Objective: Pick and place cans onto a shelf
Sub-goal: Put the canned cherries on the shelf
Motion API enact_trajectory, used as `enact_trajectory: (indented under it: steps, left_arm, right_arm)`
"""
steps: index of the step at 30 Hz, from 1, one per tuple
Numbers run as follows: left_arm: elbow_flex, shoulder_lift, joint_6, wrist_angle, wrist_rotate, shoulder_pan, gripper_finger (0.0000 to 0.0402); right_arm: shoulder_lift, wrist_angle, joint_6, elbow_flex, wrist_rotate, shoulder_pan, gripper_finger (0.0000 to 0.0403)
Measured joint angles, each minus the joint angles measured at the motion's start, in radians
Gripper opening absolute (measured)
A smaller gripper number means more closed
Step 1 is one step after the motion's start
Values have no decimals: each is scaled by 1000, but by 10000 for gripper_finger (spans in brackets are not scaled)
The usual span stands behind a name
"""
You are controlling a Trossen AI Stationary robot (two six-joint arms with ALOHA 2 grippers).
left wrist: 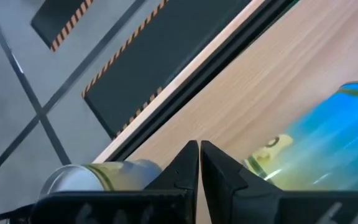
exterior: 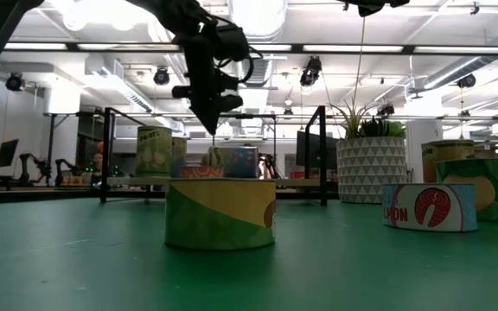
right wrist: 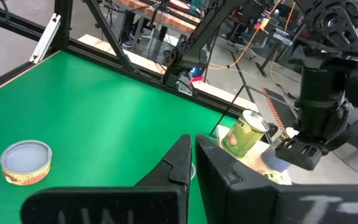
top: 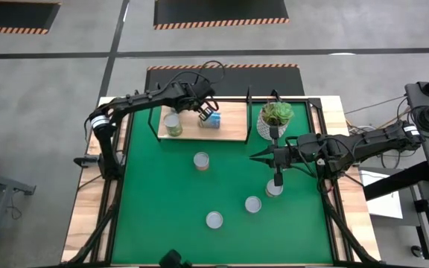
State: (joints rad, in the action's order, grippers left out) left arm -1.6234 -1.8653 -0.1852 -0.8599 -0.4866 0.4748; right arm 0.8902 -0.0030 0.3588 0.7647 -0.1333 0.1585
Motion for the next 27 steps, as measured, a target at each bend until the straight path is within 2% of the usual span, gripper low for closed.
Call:
enact_trajectory:
  steps: [5, 11, 18, 21, 27]
  left_arm:
    - [4, 21, 8, -12, 5, -53, 0]
    - [94, 125, 44, 57, 6, -244, 0]
    - [365, 356, 147, 358, 11, -525, 0]
    - [505, 472, 219, 543, 10, -633, 0]
    - [783, 683, 355, 925, 12, -772, 0]
  right_arm:
    - [1, 0, -25, 0, -1, 0, 12]
    - [4, -10, -81, 0, -104, 0, 12]
    - [34, -22, -158, 1, -238, 0, 12]
    - [67, -19, -166, 1, -291, -2, 12]
    - [204, -84, -227, 105, -331, -53, 9]
